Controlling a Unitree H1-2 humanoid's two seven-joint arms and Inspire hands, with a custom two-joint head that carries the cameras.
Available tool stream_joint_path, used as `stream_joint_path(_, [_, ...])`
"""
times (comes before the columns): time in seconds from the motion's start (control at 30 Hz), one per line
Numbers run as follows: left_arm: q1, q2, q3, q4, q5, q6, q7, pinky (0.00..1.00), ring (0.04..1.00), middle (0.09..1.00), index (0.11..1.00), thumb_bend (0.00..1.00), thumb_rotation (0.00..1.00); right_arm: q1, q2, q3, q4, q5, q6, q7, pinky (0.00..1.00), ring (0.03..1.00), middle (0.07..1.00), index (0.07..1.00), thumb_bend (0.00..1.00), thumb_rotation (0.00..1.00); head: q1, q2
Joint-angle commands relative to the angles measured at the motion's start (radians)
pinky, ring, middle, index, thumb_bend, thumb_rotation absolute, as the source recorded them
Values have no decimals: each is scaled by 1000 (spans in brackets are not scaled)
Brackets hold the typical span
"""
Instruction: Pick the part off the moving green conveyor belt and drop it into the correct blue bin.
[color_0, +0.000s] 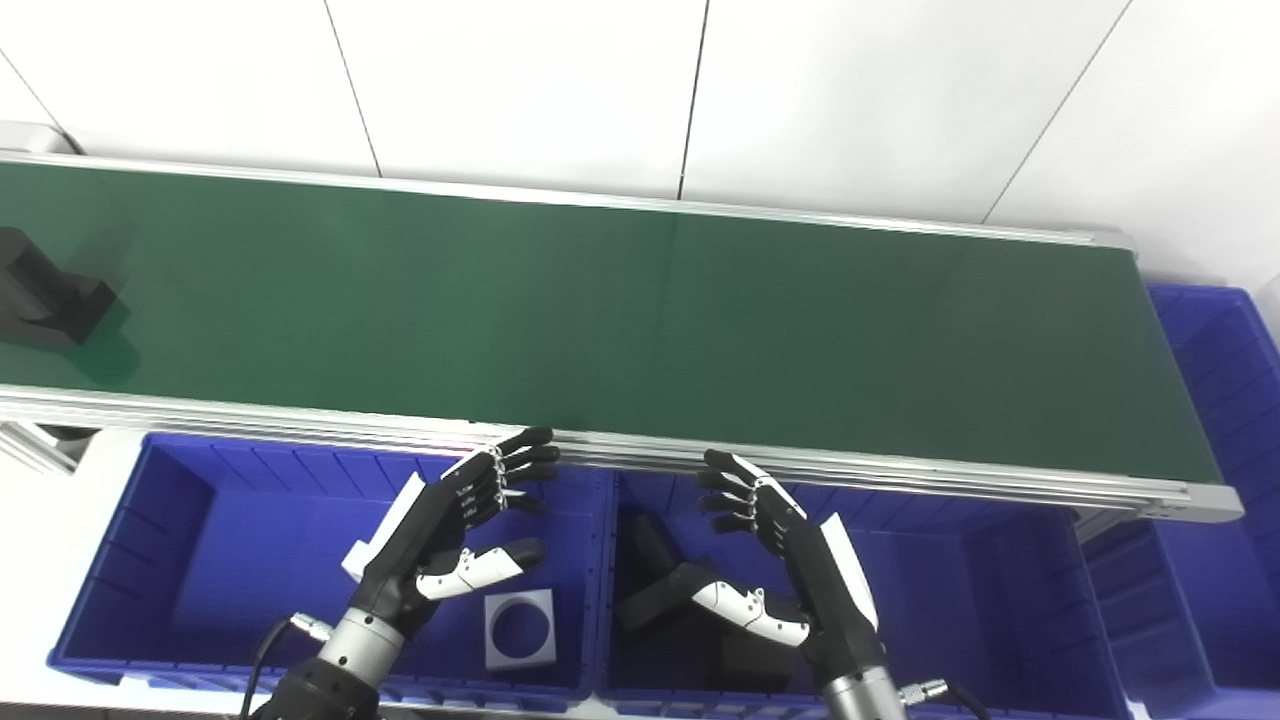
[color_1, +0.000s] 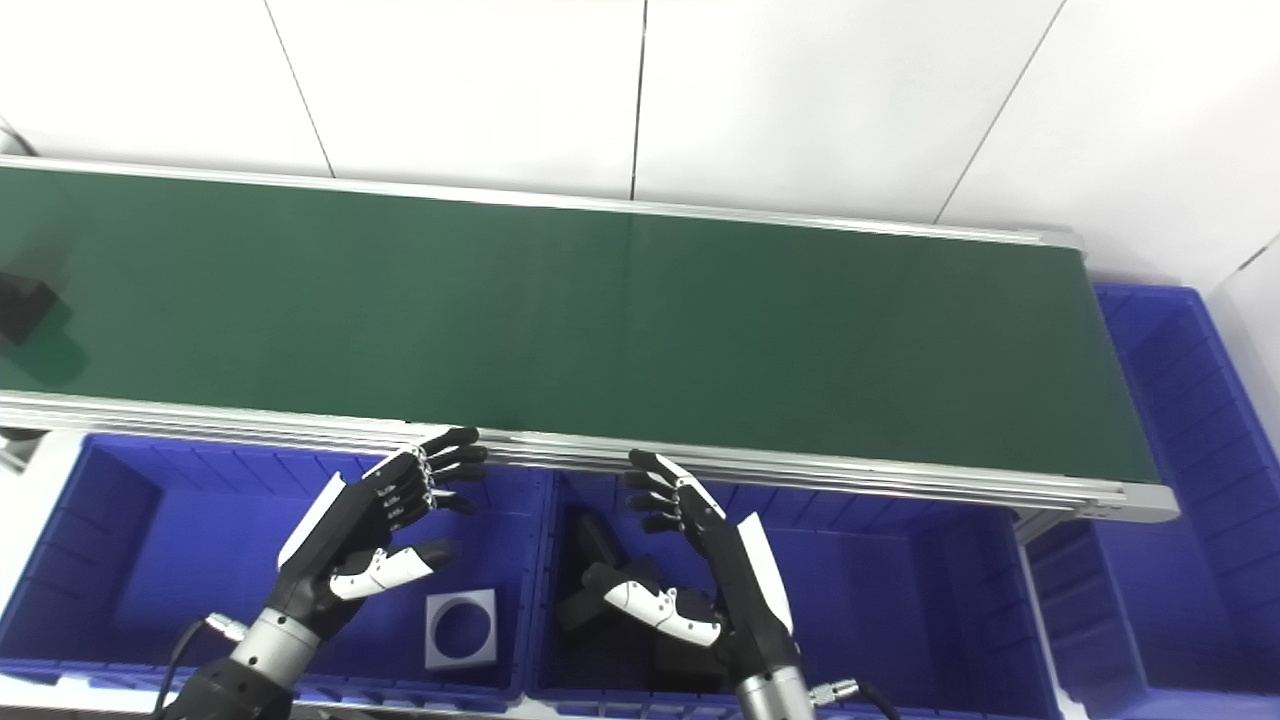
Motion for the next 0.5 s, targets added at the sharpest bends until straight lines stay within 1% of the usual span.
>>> stream_joint_path(0.0, [-18, 1, -5, -11, -5, -39, 0, 644, 781, 813, 841, 810, 498, -6, 2, -2, -24, 8, -28, 2, 683, 750, 797, 847, 597, 413, 5, -3])
stream_joint_path(0.1, [-19, 0, -7, -12, 0, -35, 1, 641, 782, 814, 839, 813, 504, -7, 0, -4, -22, 5, -28, 1, 679, 749, 795, 846, 598, 416, 13, -5])
stream_joint_path(0.3, [-19, -10, -12, -10, 17, -29, 10, 641, 779, 810, 835, 842, 520, -10, -8, -10, -12, 12, -41, 0, 678, 750, 794, 845, 589, 409, 80, -26])
stream_joint_path(0.43, [-23, -17, -17, 0, 25, -33, 11, 640, 773, 809, 830, 859, 532, -14, -13, -14, 0, 27, -54, 2, 681, 749, 794, 842, 572, 380, 119, -45])
stream_joint_path(0.47, [-25, -18, -18, 3, 25, -35, 11, 638, 772, 807, 830, 862, 534, -15, -14, -14, 3, 33, -58, 4, 685, 752, 796, 844, 562, 367, 119, -45])
